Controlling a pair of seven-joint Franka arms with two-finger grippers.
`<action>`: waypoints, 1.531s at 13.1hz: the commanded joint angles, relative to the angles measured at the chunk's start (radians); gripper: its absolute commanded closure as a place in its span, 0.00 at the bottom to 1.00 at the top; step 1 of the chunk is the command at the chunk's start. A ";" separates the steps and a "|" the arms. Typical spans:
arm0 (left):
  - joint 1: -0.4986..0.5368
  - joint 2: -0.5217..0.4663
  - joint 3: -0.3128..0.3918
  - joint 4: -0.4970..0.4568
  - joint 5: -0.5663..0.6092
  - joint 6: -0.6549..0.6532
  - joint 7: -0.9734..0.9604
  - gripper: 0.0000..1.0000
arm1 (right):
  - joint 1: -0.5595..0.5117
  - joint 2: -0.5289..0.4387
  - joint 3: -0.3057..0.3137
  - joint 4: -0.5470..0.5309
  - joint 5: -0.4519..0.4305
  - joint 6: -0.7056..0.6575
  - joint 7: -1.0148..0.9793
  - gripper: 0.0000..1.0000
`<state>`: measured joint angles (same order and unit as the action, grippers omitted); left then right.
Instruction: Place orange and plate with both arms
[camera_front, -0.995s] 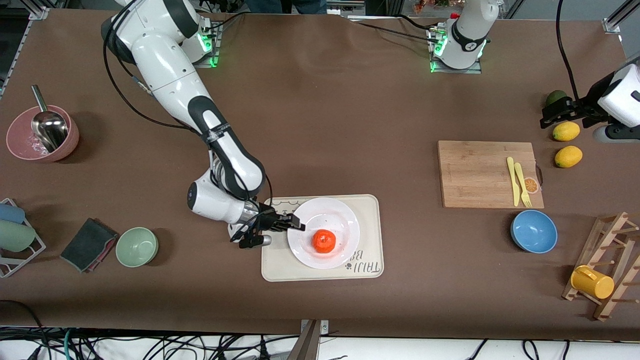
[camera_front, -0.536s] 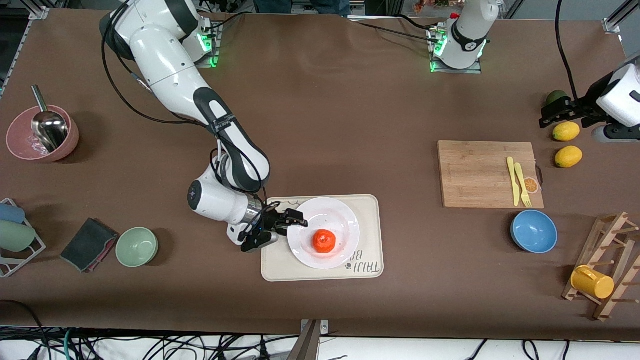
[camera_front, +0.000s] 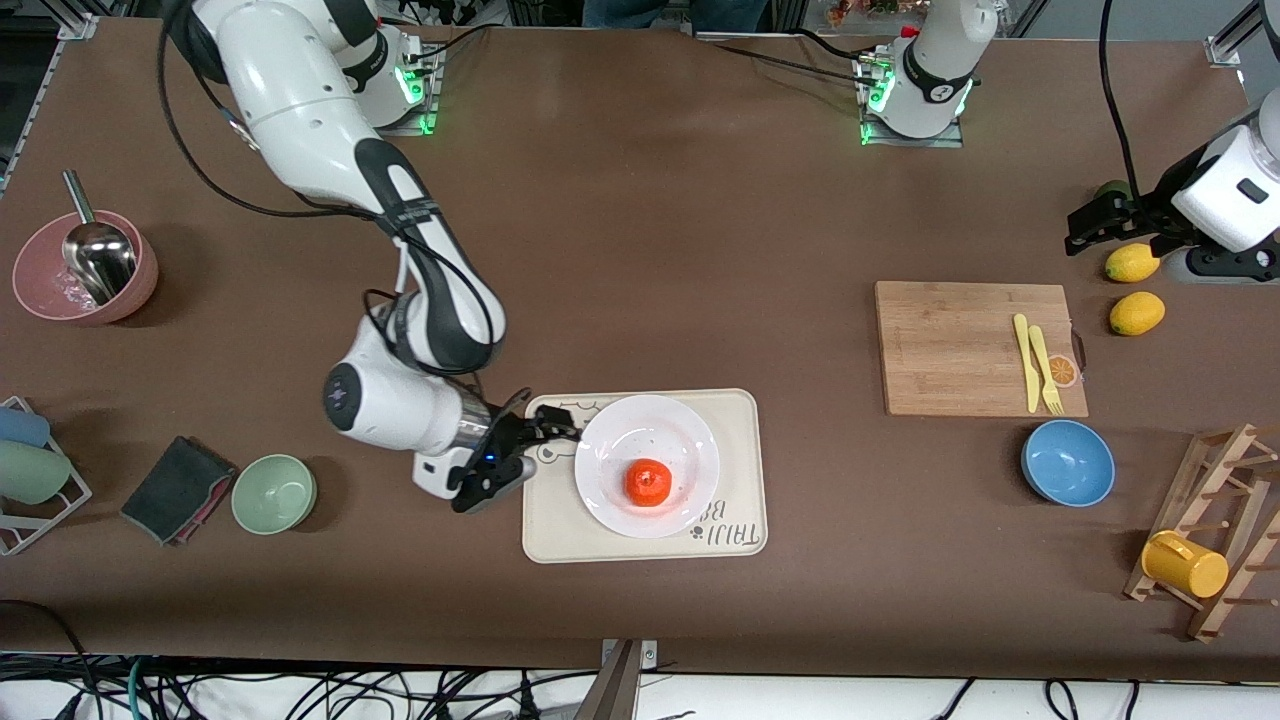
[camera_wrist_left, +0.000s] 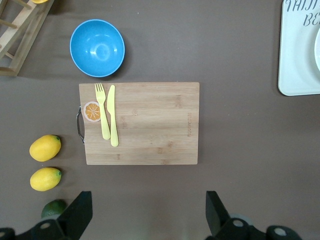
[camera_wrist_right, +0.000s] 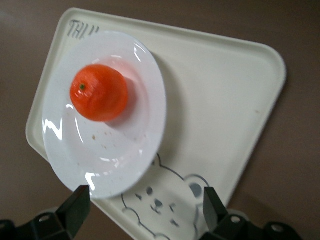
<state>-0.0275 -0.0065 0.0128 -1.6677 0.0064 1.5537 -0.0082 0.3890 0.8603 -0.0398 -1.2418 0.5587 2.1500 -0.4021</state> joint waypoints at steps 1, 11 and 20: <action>0.003 -0.001 0.001 0.016 0.006 -0.012 0.013 0.00 | 0.005 -0.111 -0.073 -0.036 -0.193 -0.190 0.009 0.00; 0.004 -0.001 0.001 0.016 0.004 -0.012 0.011 0.00 | -0.001 -0.429 -0.273 -0.031 -0.391 -0.757 0.011 0.00; 0.001 -0.001 -0.001 0.016 0.004 -0.012 0.011 0.00 | -0.095 -0.694 -0.132 -0.331 -0.561 -0.792 0.181 0.00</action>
<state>-0.0264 -0.0064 0.0127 -1.6648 0.0065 1.5537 -0.0082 0.3596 0.3010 -0.3229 -1.3895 0.0728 1.2634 -0.3259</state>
